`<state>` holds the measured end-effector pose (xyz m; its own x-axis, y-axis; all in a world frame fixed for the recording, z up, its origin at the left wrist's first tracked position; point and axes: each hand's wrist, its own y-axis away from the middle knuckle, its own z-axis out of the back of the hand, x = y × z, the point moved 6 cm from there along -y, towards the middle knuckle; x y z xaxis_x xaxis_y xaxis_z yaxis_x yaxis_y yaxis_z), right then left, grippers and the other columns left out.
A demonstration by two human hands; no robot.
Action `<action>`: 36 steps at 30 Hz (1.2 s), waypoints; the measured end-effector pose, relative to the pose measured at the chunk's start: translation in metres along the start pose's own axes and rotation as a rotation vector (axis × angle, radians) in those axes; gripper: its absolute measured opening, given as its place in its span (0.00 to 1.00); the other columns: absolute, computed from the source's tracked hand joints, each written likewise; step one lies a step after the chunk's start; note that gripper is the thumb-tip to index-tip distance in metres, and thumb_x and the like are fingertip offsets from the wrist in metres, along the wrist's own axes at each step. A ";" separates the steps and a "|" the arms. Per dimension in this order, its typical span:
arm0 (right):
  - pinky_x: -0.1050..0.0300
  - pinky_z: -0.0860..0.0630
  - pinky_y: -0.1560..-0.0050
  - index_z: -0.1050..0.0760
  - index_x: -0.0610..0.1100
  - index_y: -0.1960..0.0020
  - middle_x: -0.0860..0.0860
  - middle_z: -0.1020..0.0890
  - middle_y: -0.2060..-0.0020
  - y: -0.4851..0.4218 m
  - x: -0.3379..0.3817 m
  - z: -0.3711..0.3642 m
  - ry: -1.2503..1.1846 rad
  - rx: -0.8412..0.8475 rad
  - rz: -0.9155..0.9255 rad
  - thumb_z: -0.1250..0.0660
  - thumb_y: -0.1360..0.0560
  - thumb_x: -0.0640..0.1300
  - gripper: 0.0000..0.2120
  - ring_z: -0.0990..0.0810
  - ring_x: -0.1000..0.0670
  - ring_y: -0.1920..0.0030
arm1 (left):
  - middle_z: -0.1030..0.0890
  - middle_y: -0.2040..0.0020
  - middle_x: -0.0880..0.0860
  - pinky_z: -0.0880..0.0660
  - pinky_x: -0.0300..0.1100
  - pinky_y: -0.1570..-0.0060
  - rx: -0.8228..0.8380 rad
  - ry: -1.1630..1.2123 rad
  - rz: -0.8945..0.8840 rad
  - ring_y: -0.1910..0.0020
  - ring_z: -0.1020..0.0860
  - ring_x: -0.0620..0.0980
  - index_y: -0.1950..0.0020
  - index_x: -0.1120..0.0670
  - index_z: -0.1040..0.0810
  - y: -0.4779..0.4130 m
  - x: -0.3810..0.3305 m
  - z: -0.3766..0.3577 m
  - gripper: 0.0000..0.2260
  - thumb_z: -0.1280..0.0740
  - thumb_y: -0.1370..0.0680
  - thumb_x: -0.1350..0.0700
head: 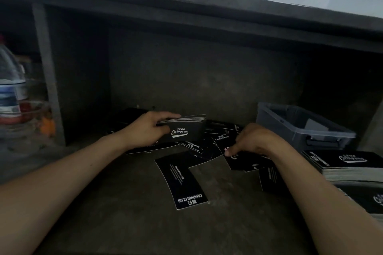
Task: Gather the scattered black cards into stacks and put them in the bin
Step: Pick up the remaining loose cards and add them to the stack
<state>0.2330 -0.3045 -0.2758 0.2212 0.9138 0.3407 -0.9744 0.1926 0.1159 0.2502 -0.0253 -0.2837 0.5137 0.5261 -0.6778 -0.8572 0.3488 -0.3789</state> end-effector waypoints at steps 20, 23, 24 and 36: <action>0.66 0.25 0.63 0.23 0.50 0.63 0.54 0.17 0.66 0.012 0.045 0.012 -0.672 -0.414 0.615 0.17 0.40 0.44 0.15 0.21 0.60 0.66 | 0.15 0.47 0.44 0.23 0.32 0.48 0.045 -0.044 -0.157 0.49 0.18 0.38 0.38 0.48 0.20 0.005 -0.016 -0.015 0.17 0.24 0.26 0.58; 0.57 0.23 0.53 0.20 0.50 0.57 0.51 0.15 0.58 -0.004 0.019 0.030 -0.641 -0.565 0.521 0.29 0.27 0.37 0.08 0.19 0.55 0.58 | 0.14 0.48 0.44 0.24 0.32 0.46 -0.011 0.098 -0.141 0.47 0.17 0.39 0.41 0.49 0.19 0.003 -0.014 -0.011 0.16 0.27 0.25 0.65; 0.57 0.23 0.51 0.19 0.50 0.51 0.48 0.15 0.53 -0.010 0.013 0.027 -0.529 -0.531 0.478 0.33 0.26 0.33 0.12 0.19 0.52 0.55 | 0.14 0.47 0.44 0.24 0.32 0.45 -0.033 0.142 -0.118 0.46 0.18 0.39 0.41 0.48 0.19 0.002 -0.013 -0.007 0.16 0.27 0.24 0.66; 0.61 0.28 0.45 0.22 0.48 0.39 0.48 0.21 0.39 -0.024 0.032 -0.018 0.152 -0.089 0.437 0.37 0.23 0.44 0.14 0.23 0.47 0.41 | 0.16 0.44 0.50 0.21 0.39 0.42 0.043 0.070 -0.049 0.45 0.17 0.45 0.32 0.43 0.25 0.002 -0.009 -0.001 0.25 0.26 0.25 0.62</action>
<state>0.2625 -0.2735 -0.2848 -0.2125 0.9567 0.1987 -0.9760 -0.1980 -0.0904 0.2437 -0.0301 -0.2785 0.5500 0.4526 -0.7019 -0.8278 0.4066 -0.3865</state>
